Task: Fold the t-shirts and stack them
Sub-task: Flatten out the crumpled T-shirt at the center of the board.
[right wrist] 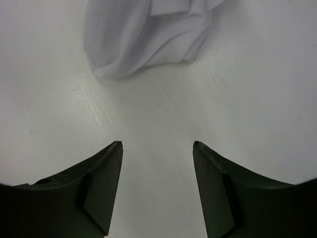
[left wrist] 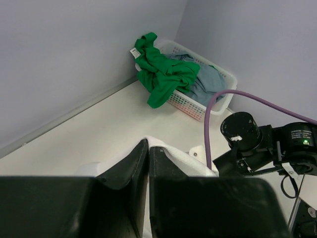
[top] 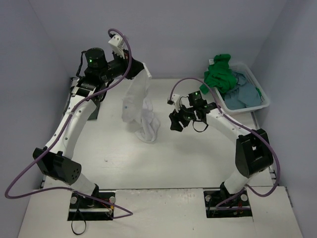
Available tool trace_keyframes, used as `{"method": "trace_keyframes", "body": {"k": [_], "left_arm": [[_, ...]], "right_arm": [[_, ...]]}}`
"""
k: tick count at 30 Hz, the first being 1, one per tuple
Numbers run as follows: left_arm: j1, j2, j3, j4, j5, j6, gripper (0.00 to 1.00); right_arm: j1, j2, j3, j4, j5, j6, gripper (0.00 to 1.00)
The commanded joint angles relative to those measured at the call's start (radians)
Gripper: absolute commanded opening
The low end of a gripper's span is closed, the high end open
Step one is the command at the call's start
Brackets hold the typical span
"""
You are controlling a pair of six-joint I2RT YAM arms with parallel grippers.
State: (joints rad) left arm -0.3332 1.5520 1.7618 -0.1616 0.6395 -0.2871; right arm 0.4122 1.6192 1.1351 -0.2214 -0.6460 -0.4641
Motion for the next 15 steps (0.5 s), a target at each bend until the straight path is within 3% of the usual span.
{"method": "trace_keyframes", "body": {"k": [1,5,15], "left_arm": [[0.008,-0.05,0.036,0.056,0.02,0.009,0.0],[0.014,-0.067,0.034,0.053,0.02,0.003,0.0],[0.059,-0.113,-0.012,0.054,0.034,-0.02,0.0]], "right_arm": [[0.0,0.033,0.083,0.204,-0.041,0.062,0.55],[0.033,0.116,0.164,0.277,-0.034,0.061,0.55],[0.102,0.427,0.415,0.269,-0.081,0.079,0.48]]}}
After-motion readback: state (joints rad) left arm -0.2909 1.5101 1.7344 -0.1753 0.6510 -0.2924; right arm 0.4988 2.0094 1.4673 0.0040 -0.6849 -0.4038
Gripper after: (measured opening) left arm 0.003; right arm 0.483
